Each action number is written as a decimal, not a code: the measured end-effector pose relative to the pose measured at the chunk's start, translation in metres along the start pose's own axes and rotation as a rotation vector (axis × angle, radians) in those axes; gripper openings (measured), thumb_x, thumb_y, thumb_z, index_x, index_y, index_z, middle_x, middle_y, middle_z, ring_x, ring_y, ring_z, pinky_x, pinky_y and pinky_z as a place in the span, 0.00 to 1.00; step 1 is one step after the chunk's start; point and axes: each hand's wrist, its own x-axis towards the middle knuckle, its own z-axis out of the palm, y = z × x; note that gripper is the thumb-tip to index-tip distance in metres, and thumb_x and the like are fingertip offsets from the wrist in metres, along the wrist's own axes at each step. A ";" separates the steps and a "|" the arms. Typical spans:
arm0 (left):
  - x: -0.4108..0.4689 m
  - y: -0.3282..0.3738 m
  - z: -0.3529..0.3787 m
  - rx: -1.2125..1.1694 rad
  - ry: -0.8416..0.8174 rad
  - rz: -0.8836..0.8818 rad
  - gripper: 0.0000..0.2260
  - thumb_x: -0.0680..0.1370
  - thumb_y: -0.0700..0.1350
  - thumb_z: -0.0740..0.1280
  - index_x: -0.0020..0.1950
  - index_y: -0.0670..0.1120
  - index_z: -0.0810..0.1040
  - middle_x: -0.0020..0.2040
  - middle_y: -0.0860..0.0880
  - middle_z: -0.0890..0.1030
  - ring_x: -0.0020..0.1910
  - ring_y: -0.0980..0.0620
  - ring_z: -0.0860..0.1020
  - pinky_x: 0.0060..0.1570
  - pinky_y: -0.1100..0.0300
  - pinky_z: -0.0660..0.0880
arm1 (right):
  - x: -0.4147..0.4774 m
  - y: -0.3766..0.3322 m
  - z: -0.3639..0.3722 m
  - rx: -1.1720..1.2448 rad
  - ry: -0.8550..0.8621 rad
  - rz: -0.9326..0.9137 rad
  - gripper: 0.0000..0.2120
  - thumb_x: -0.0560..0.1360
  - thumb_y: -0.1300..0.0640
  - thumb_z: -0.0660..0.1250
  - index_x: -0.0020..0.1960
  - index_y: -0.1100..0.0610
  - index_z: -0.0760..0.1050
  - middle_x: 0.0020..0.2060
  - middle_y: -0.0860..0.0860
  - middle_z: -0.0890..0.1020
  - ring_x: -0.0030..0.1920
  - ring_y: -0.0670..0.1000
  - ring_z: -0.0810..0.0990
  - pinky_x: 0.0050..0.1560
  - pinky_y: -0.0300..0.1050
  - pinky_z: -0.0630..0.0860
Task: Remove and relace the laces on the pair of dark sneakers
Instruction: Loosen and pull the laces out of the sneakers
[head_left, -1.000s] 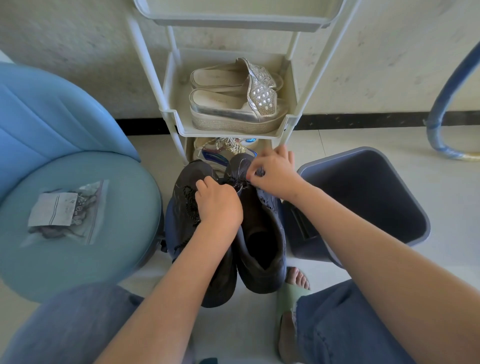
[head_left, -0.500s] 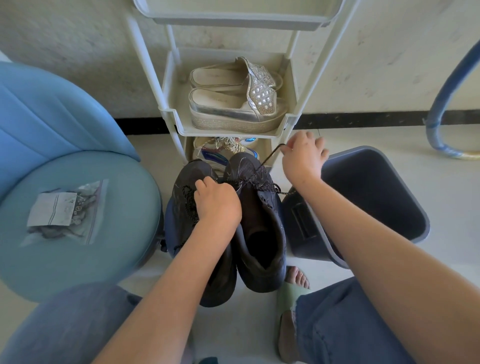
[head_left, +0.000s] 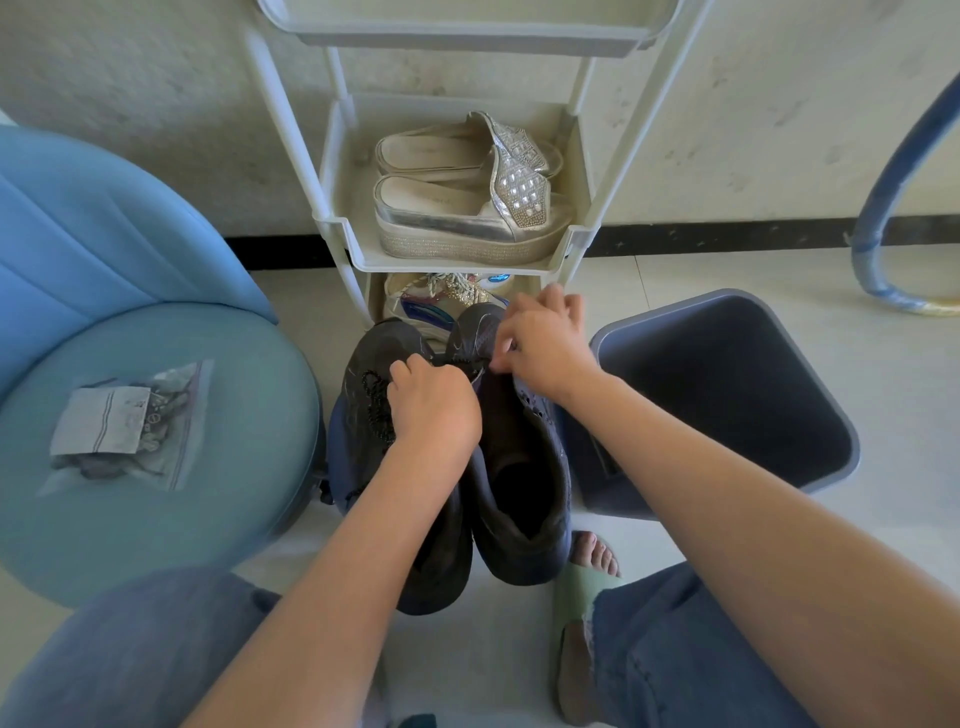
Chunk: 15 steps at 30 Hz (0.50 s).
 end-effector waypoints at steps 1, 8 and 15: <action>0.000 0.000 0.000 0.006 -0.001 0.001 0.12 0.80 0.42 0.58 0.60 0.39 0.75 0.63 0.40 0.69 0.64 0.41 0.64 0.62 0.53 0.65 | 0.001 0.003 -0.003 0.039 0.082 0.096 0.03 0.74 0.54 0.69 0.46 0.51 0.81 0.56 0.48 0.76 0.61 0.55 0.63 0.59 0.48 0.54; -0.001 -0.001 -0.002 0.002 -0.024 0.007 0.12 0.81 0.42 0.58 0.60 0.39 0.74 0.64 0.39 0.68 0.65 0.41 0.64 0.62 0.53 0.65 | 0.003 0.028 -0.022 0.312 0.364 0.559 0.06 0.80 0.59 0.61 0.52 0.58 0.76 0.55 0.53 0.78 0.60 0.55 0.67 0.60 0.48 0.59; 0.000 -0.001 -0.002 -0.014 -0.027 0.006 0.14 0.81 0.44 0.57 0.62 0.39 0.74 0.65 0.39 0.68 0.65 0.41 0.64 0.62 0.52 0.65 | -0.006 -0.001 -0.014 0.051 -0.108 -0.043 0.11 0.73 0.55 0.65 0.55 0.46 0.78 0.62 0.50 0.70 0.64 0.57 0.60 0.64 0.49 0.55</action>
